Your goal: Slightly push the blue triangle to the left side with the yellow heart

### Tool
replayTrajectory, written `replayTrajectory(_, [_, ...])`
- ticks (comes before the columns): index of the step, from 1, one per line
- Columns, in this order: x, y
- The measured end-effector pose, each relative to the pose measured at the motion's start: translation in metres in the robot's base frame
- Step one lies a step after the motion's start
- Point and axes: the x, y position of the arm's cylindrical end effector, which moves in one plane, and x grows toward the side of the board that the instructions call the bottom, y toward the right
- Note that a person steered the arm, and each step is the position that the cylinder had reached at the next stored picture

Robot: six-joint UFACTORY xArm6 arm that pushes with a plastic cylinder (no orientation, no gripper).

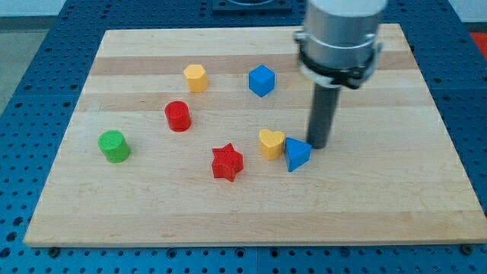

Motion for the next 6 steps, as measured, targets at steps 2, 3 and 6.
replayTrajectory(2, [0.054,0.022])
replayTrajectory(3, [0.059,-0.01])
replayTrajectory(6, [0.045,-0.047])
